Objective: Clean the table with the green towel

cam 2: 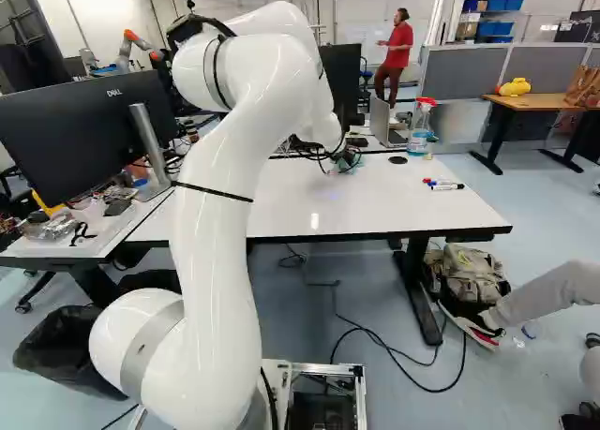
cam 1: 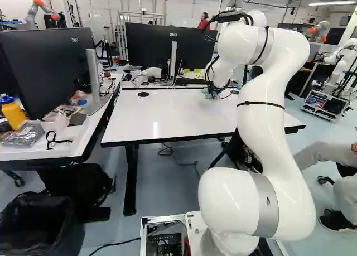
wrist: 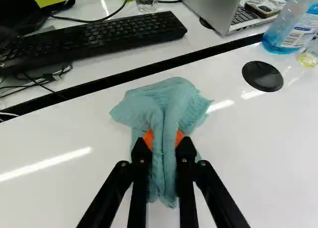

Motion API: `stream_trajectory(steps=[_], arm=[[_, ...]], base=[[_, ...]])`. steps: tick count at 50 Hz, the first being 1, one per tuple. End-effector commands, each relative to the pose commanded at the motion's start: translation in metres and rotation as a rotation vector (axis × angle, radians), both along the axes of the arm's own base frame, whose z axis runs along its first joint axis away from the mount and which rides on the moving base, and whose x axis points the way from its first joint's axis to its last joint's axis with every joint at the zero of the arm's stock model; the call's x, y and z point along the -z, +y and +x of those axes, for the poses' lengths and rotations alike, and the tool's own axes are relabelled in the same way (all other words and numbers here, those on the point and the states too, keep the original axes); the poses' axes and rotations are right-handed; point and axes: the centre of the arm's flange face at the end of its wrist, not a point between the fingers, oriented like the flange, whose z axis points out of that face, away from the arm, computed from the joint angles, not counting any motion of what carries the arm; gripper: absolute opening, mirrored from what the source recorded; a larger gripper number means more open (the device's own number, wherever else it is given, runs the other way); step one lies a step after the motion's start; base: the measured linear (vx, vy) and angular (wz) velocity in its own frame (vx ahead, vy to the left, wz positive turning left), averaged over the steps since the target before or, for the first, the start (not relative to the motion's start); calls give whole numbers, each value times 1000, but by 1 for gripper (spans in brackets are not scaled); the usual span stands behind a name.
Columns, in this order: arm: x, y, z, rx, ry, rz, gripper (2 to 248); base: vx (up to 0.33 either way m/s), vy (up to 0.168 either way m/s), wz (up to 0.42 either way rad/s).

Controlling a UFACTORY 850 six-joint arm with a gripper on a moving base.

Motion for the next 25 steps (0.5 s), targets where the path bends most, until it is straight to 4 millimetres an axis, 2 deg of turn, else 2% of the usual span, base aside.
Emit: stream_trajectory(steps=[11, 25], arm=[[1, -18, 3, 23, -9, -3, 60], [5, -37, 21, 38, -33, -11, 60]], base=[[0, 0, 0], [0, 0, 0]])
